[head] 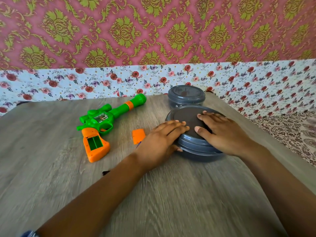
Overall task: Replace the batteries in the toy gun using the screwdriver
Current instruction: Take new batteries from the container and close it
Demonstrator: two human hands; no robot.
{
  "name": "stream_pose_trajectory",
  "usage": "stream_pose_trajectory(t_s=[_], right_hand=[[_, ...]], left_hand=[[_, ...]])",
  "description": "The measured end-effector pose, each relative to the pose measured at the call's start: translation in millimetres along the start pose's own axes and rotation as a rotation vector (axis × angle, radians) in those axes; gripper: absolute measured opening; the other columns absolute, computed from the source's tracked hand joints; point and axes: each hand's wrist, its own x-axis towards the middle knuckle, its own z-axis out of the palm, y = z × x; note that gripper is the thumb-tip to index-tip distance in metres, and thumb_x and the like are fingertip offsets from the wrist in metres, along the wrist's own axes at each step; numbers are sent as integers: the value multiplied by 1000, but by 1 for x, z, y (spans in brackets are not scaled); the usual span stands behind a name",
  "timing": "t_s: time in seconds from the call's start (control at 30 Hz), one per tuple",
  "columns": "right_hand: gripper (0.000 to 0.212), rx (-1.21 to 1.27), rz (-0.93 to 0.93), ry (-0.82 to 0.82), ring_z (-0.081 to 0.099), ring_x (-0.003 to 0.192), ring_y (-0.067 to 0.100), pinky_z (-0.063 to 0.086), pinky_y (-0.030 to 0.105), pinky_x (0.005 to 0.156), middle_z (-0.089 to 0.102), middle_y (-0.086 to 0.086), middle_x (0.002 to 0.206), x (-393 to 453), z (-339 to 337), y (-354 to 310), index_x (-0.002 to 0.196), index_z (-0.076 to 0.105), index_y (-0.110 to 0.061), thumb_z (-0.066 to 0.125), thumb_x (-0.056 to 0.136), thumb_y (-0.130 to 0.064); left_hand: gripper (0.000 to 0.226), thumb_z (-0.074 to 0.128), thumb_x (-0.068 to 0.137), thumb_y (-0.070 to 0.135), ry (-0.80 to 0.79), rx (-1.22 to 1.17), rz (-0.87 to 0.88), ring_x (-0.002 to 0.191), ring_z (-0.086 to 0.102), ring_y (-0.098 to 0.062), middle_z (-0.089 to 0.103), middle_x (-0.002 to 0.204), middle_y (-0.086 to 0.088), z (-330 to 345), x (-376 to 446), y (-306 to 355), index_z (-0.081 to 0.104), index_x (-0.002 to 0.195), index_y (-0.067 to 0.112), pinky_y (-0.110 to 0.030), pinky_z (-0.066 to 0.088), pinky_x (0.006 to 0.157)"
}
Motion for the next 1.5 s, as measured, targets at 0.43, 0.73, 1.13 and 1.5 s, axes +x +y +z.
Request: stream_pose_trajectory(t_s=[0.43,0.73,1.13,1.5], right_hand=[[57,16,11,118,29,138,15,24,35,112,33,-5,150,-8,-2,-7,139,37,-29,34,89,-55],[60,16,-15,-106,13,143,24,13,51,113,14,-5,157,53,-7,-16,141,26,-40,26,87,-66],[52,28,-29,-73,14,143,20,13,50,111,18,-11,155,59,0,-15,139,25,-44,24,90,-62],[32,609,65,114,54,115,17,38,30,95,60,1,125,49,-16,-8,116,62,-16,44,96,-32]], left_hand=[[48,49,86,30,89,24,-16,123,47,-21,60,129,-11,9,-3,2,56,126,5,-25,25,109],[52,51,86,32,97,-51,-61,128,37,-19,56,132,-13,10,-4,6,52,129,4,-25,21,111],[52,53,84,31,91,-62,-66,126,37,-18,57,131,-12,11,-3,6,52,130,6,-24,17,112],[75,47,82,52,-19,-56,-109,139,26,-16,41,147,-6,-2,-5,12,35,144,12,-16,9,113]])
